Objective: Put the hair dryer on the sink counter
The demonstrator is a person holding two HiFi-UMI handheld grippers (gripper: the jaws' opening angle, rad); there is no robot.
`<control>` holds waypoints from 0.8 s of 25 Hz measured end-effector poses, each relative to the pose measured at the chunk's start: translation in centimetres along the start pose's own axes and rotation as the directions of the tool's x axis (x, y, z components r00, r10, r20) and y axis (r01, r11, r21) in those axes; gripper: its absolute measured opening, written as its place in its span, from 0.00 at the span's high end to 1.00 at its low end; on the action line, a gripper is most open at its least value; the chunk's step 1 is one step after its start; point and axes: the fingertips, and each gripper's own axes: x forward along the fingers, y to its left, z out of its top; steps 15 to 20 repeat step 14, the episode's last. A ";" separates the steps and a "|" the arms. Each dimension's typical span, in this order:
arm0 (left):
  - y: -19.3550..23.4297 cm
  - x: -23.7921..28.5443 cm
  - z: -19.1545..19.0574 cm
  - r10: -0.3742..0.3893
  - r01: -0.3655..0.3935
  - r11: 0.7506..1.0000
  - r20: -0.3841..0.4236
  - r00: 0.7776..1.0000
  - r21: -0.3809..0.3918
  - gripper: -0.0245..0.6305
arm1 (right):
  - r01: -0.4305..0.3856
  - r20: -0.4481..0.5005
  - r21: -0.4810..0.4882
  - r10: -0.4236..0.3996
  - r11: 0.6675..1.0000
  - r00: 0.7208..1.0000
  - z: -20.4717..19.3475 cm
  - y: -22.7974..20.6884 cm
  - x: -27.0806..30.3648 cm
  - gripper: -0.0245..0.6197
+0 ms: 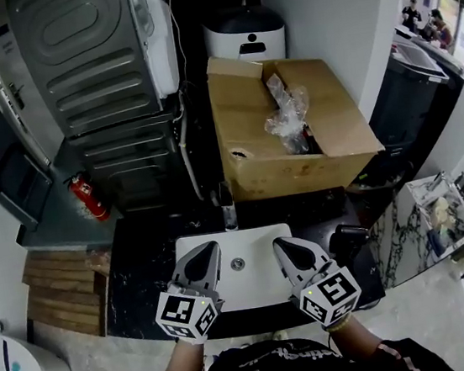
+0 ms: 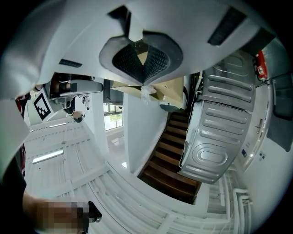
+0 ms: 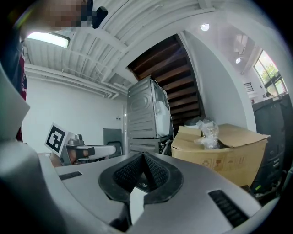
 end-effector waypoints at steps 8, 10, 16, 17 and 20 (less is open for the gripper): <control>0.2 0.3 -0.2 -0.009 0.009 1.000 -0.002 1.000 -0.020 0.94 | 0.005 -0.052 0.020 -0.004 1.000 0.999 -1.3 -0.1 0.3 0.90; 0.2 0.3 -0.3 -0.010 0.010 1.000 -0.001 1.000 -0.023 0.94 | 0.008 -0.056 0.021 -0.007 1.000 0.998 -1.4 -0.2 0.3 0.90; 0.1 0.2 -0.4 -0.014 0.014 1.000 0.001 1.000 -0.024 0.94 | 0.017 -0.060 0.014 -0.016 1.000 0.998 -1.6 -0.4 0.1 0.90; 0.1 0.2 -0.4 -0.014 0.014 1.000 0.001 1.000 -0.024 0.94 | 0.017 -0.060 0.014 -0.016 1.000 0.998 -1.6 -0.4 0.1 0.90; 0.1 0.2 -0.4 -0.014 0.014 1.000 0.001 1.000 -0.024 0.94 | 0.017 -0.060 0.014 -0.016 1.000 0.998 -1.6 -0.4 0.1 0.90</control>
